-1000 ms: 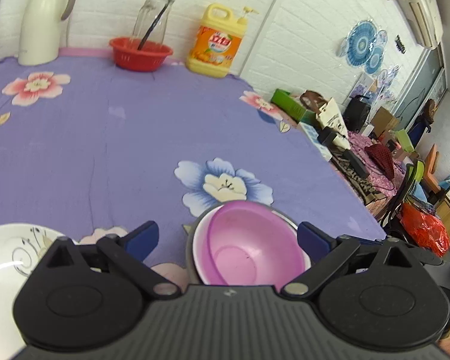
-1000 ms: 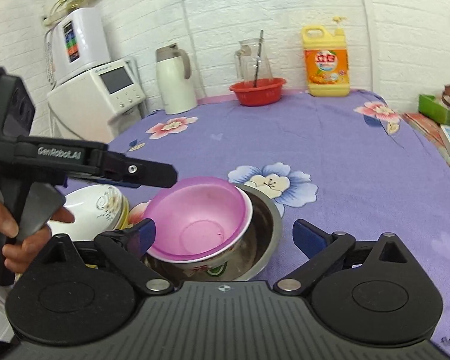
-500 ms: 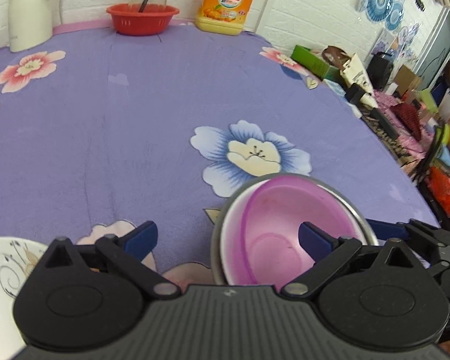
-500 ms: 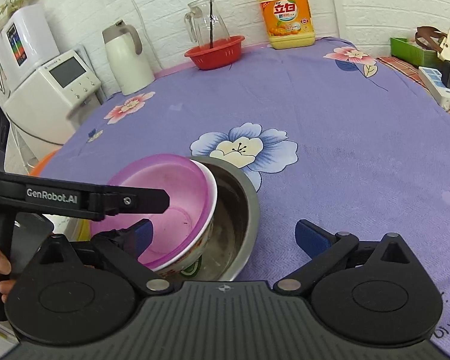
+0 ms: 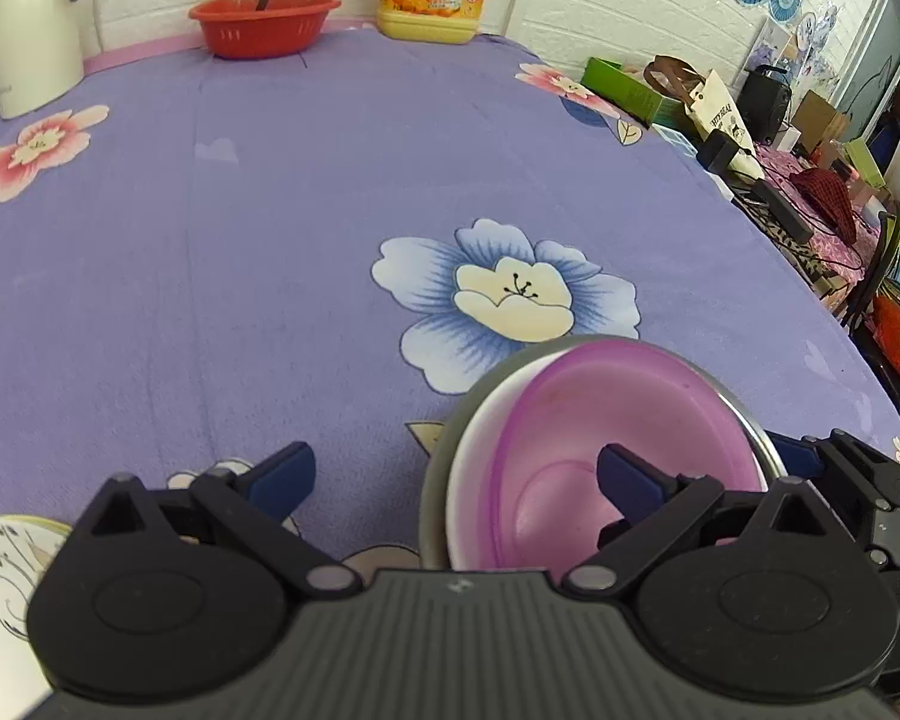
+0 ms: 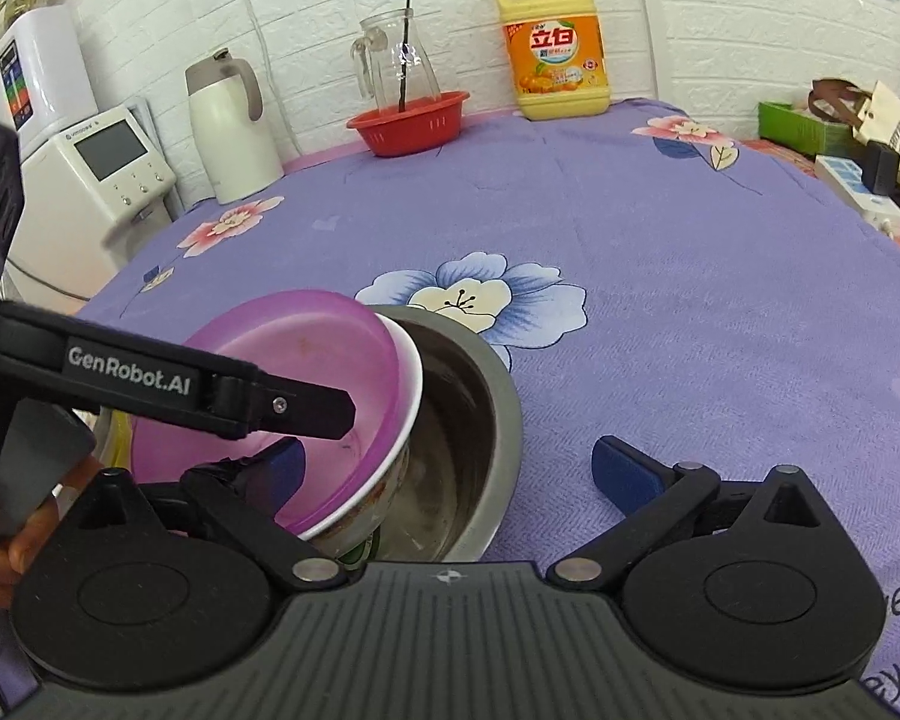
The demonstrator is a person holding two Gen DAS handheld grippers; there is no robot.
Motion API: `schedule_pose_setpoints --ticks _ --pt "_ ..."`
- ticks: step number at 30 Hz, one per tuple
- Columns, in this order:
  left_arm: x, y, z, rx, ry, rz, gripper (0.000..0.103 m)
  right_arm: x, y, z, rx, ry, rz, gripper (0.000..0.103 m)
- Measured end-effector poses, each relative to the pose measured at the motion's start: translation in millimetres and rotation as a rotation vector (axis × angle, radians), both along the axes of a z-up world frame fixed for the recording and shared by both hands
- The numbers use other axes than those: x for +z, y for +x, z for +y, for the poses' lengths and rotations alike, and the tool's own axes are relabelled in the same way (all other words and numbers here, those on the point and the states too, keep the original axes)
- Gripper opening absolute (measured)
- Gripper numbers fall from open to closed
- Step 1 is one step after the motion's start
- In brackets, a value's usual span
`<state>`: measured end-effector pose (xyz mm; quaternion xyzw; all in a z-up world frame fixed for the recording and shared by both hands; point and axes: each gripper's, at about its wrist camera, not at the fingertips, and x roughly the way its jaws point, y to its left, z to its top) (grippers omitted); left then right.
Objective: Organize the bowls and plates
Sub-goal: 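Press the pink bowl down into the white bowl with both tools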
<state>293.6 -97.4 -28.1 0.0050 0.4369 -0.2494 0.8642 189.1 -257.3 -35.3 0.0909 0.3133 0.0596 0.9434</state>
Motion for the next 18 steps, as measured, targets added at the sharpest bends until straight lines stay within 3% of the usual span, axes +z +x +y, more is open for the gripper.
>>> schedule_pose_setpoints --ticks 15,18 --pt "0.0 -3.5 -2.7 -0.007 0.003 -0.001 0.100 1.4 2.5 4.3 0.018 -0.038 0.022 0.103" --pt "0.3 -5.3 -1.3 -0.020 -0.026 0.010 0.100 2.8 1.7 3.6 0.003 -0.021 0.034 0.103"
